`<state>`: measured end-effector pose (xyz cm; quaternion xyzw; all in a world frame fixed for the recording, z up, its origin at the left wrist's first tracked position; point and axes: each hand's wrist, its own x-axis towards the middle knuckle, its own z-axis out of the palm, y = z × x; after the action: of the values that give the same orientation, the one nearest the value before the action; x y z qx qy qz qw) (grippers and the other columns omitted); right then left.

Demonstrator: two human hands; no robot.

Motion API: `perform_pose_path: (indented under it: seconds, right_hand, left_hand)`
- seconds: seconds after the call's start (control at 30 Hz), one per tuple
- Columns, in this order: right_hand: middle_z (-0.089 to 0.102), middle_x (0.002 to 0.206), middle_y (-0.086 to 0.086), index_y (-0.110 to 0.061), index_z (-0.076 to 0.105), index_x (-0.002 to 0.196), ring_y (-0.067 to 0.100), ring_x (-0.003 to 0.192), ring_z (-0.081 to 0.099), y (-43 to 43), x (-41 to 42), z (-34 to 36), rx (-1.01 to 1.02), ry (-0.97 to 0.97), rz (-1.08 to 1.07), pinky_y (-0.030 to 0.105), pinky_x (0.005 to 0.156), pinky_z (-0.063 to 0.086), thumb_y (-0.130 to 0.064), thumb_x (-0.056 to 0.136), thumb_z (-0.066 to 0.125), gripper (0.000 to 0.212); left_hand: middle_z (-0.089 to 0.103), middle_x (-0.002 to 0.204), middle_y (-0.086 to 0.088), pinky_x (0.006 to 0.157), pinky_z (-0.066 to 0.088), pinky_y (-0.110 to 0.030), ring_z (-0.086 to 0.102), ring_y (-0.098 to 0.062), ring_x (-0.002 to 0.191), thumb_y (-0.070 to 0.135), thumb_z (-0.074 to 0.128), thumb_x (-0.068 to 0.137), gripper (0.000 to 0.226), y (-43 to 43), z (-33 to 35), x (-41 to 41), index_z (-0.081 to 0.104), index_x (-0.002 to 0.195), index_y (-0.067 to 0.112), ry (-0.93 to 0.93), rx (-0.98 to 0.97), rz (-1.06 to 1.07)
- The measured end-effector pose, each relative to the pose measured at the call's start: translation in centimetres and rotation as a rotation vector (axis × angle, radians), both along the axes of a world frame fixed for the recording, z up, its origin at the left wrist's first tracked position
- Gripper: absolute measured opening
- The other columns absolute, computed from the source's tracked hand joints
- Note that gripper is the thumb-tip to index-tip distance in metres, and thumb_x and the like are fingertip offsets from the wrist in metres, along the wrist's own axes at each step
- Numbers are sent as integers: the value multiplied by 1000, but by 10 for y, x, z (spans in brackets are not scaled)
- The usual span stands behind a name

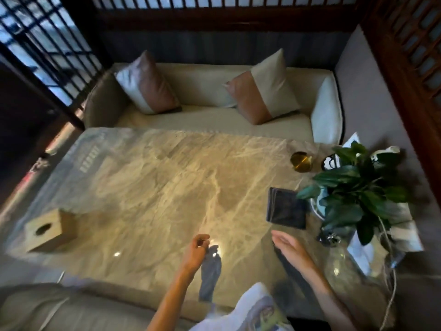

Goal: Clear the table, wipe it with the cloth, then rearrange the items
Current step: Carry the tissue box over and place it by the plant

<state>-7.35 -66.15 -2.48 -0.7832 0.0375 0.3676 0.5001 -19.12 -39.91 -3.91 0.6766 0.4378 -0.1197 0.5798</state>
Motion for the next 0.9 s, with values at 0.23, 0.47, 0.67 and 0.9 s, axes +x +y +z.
perform_pose_path:
  seconds: [0.23, 0.47, 0.67, 0.9]
  right_hand:
    - [59, 122, 2, -8, 58, 131, 20, 120, 57, 23, -43, 20, -7, 15, 44, 24, 94, 42, -21, 100, 52, 34]
    - [56, 128, -4, -11, 57, 133, 7, 119, 49, 112, -52, 26, 15, -50, 86, 23, 100, 39, -24, 99, 53, 36]
    - [59, 130, 2, -25, 61, 127, 17, 112, 62, 263, -77, 25, 3, -57, 136, 18, 74, 48, -31, 99, 53, 30]
    - [58, 133, 5, -19, 57, 133, 18, 112, 62, 458, -128, 24, -10, 17, 337, 26, 92, 49, -29, 99, 52, 35]
  left_hand:
    - [59, 80, -4, 66, 48, -31, 57, -16, 69, 4, 50, 94, 23, 32, 3, -76, 59, 114, 2, 35, -17, 90]
    - [61, 88, -6, 74, 49, -37, 59, -19, 78, 11, 51, 96, 24, 121, 12, -86, 59, 118, 9, -44, -32, 82]
    - [63, 88, -7, 67, 52, -30, 62, -19, 77, 13, 49, 97, 18, 244, 21, -114, 59, 112, 14, -112, -36, 178]
    - [57, 66, -9, 48, 45, -25, 54, -20, 57, 3, 45, 94, 20, 409, 37, -185, 61, 105, 5, -154, 26, 451]
